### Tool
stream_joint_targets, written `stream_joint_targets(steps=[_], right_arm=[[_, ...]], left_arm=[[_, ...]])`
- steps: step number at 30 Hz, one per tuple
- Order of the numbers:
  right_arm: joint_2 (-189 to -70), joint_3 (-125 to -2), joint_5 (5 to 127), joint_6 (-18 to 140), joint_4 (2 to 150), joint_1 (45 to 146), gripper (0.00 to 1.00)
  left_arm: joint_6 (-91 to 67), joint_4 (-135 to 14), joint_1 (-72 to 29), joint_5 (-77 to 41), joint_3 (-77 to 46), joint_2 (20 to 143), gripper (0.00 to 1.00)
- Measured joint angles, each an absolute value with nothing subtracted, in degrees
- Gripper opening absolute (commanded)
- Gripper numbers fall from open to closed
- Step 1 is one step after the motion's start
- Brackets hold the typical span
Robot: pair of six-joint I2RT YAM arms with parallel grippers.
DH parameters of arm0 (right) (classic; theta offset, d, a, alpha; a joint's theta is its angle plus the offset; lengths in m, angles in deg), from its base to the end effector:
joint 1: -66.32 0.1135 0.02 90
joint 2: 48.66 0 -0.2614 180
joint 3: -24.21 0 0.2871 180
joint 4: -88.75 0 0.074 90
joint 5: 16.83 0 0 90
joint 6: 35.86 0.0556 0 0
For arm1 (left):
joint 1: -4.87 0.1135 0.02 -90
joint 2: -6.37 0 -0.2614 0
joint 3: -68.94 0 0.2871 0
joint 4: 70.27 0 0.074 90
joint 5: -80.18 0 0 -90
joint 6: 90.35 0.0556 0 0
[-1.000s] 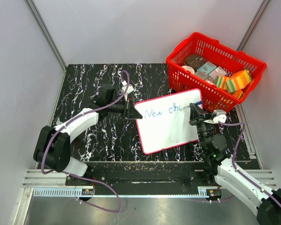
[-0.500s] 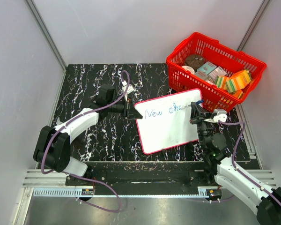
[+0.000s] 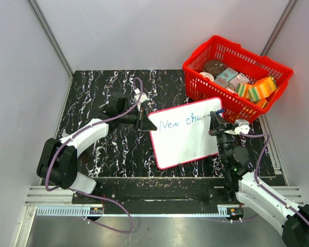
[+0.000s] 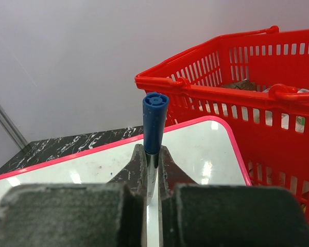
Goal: Write a sentence on the whiteboard
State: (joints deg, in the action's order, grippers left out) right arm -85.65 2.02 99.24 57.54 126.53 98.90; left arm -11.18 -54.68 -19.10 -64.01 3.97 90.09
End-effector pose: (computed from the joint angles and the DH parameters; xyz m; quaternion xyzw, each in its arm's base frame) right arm 0.1841 0.0887 0.2458 0.0465 0.5679 0.1324 0.8110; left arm 0.3026 -0.1839 0.2210 0.3013 0.7578 -0.5086 0.2761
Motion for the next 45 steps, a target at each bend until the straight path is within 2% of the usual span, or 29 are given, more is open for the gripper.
stream_joint_targets(steps=[20,45], right_arm=[[-85.98,1.43,99.26,56.97,127.71,98.9,0.0],[-81.72,2.17,100.37,58.59,121.66,98.9,0.0]], left_arm=[[-11.03,-54.44,-19.44,-63.79,3.69,90.09,0.0],[-10.75,-53.98,-19.64,-63.36,3.45,90.09,0.0]])
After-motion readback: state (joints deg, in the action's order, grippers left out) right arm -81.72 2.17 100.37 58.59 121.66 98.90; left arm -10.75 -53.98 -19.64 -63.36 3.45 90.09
